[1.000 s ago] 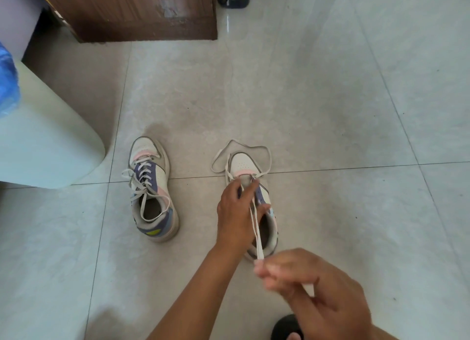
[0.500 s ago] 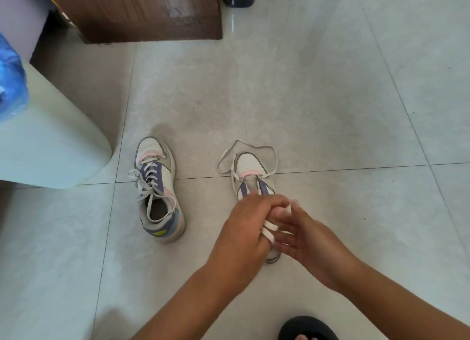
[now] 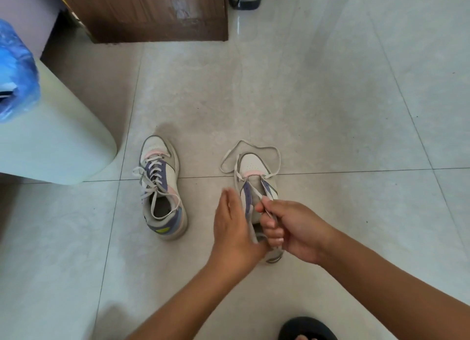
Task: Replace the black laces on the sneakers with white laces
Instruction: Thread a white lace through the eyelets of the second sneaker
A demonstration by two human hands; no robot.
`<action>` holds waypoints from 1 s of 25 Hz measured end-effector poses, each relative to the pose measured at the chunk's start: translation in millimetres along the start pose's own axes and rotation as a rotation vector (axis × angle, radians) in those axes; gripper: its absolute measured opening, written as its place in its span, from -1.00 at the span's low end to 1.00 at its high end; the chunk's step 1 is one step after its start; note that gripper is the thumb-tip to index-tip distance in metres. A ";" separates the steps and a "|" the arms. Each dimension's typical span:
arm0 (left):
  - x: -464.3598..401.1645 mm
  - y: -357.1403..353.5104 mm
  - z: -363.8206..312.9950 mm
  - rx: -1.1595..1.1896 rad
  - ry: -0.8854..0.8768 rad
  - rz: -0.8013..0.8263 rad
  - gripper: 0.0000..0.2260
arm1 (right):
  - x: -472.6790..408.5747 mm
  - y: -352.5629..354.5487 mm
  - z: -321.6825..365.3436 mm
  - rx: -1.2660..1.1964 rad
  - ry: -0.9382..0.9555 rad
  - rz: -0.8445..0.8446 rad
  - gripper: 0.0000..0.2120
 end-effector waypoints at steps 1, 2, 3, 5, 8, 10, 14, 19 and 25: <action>-6.8 -9.5 -3.1 0.030 0.036 -0.014 0.03 | 1.0 -3.1 1.9 0.037 0.024 -0.008 -0.73; -9.9 -15.9 -8.9 0.063 0.019 -0.047 -0.03 | 2.2 -5.1 4.1 0.066 0.053 -0.013 -0.72; -10.2 -22.7 -10.1 0.107 0.009 -0.051 -0.10 | 3.6 -7.3 5.9 0.092 0.077 -0.023 -0.71; -14.8 -35.1 -9.5 0.242 0.074 -0.008 -0.05 | 7.6 -6.6 8.4 0.164 0.133 -0.046 -0.70; -18.7 -53.6 9.7 0.530 0.147 0.031 0.06 | 20.9 -6.9 6.8 0.182 0.178 -0.053 -0.69; -17.9 -54.7 11.5 0.587 0.186 0.085 0.07 | 36.0 -10.1 4.8 0.152 0.196 -0.025 -0.69; -18.3 -38.1 -11.6 0.286 0.149 0.067 -0.14 | 70.8 -18.0 5.7 0.209 0.303 0.067 -0.66; -34.9 -34.4 -15.0 -0.082 0.195 0.009 -0.04 | 106.9 -27.3 19.3 0.287 0.415 0.148 -0.69; -62.0 3.0 -16.7 -0.145 0.064 0.337 -0.55 | 98.4 -18.0 17.6 0.303 0.420 0.144 -0.72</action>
Point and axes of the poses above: each hand's wrist, its own x-axis away from the middle knuckle, its own y-axis out of the back of the hand, z = x × y, the point moved 7 cm from there along -x, towards the middle knuckle, and after that the axes turned 13 degrees about y, right-handed, at the moved point
